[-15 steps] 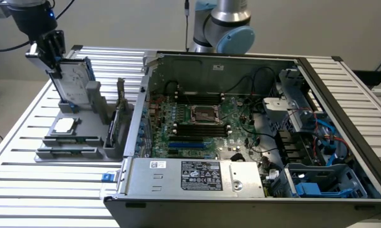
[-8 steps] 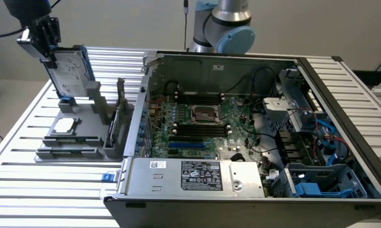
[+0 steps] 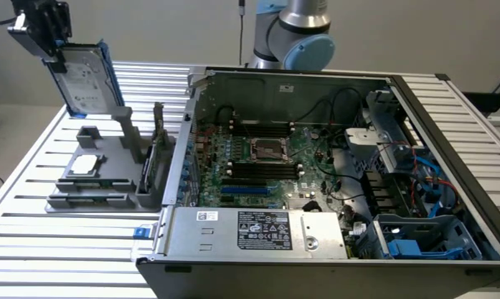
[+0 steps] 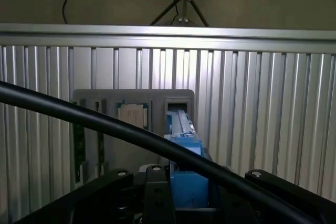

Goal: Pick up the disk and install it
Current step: 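Pick up the disk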

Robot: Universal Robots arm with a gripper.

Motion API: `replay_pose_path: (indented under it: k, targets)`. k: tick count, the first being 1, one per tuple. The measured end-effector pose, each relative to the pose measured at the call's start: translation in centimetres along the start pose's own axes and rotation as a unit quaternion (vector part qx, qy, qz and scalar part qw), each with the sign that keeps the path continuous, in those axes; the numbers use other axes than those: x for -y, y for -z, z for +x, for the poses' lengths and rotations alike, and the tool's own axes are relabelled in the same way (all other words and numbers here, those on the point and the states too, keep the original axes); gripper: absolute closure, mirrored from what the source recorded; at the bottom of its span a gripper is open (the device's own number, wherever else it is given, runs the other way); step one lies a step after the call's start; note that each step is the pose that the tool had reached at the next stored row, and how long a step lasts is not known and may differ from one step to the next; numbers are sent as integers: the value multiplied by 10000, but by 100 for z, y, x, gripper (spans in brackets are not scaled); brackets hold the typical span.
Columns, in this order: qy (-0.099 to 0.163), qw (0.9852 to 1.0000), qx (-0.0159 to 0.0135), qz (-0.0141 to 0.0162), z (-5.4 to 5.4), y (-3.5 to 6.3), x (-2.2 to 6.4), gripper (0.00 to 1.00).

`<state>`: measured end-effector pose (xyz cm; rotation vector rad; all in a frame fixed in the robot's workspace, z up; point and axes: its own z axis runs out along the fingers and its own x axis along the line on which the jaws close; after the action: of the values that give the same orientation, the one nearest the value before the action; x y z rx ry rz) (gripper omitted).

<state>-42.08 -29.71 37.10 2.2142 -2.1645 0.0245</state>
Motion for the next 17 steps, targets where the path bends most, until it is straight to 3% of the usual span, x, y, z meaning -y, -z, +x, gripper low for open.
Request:
replay_pose_path:
  k: [5,8,12,17]
  targets:
    - [1,10000,0,0,10,224,0,68]
    - [7,10000,0,-1,17,363,42,68]
    - [21,10000,10,-6,28,549,191,68]
    - [37,10000,30,-5,37,673,371,68]
